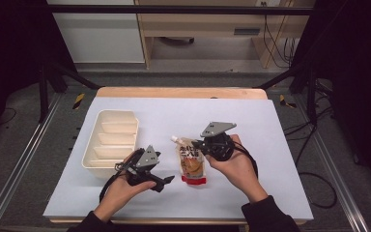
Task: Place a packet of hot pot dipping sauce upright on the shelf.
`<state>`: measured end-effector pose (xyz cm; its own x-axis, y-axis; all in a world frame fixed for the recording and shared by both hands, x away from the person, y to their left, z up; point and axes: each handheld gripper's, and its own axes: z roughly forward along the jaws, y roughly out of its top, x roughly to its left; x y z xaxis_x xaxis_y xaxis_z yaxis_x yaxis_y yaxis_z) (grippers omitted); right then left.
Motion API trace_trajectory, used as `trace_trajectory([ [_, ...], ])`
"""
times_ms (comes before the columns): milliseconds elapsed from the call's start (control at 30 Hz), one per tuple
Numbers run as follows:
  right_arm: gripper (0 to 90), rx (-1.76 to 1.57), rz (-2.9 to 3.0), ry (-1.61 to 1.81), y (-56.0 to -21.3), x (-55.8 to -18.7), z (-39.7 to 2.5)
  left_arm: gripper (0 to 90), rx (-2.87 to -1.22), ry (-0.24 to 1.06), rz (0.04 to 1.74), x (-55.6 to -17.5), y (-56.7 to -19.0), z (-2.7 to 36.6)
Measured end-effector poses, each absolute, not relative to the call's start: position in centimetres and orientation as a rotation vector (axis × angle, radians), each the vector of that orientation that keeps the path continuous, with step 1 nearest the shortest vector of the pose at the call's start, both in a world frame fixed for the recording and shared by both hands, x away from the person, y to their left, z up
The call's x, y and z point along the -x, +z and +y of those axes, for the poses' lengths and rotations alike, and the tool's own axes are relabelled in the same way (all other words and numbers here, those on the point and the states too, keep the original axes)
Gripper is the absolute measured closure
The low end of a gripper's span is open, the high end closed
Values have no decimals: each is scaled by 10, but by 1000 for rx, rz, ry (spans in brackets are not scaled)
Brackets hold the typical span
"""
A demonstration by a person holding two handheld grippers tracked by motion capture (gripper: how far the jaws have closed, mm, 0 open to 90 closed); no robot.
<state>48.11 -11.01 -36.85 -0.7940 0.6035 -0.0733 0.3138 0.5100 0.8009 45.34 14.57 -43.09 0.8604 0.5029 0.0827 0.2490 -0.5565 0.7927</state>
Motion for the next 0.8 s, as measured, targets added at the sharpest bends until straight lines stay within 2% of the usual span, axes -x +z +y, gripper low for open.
trace_trajectory([
  [167,900,-703,2420,1190,-364,-470,-103,62,-2165,413,557,-454,-411,158],
  [333,900,-610,2435,1195,-359,-456,-92,67,-2222,464,514,-452,-387,168],
  [800,900,-503,2475,1201,-354,-438,-89,75,-2338,495,376,-443,-366,152],
])
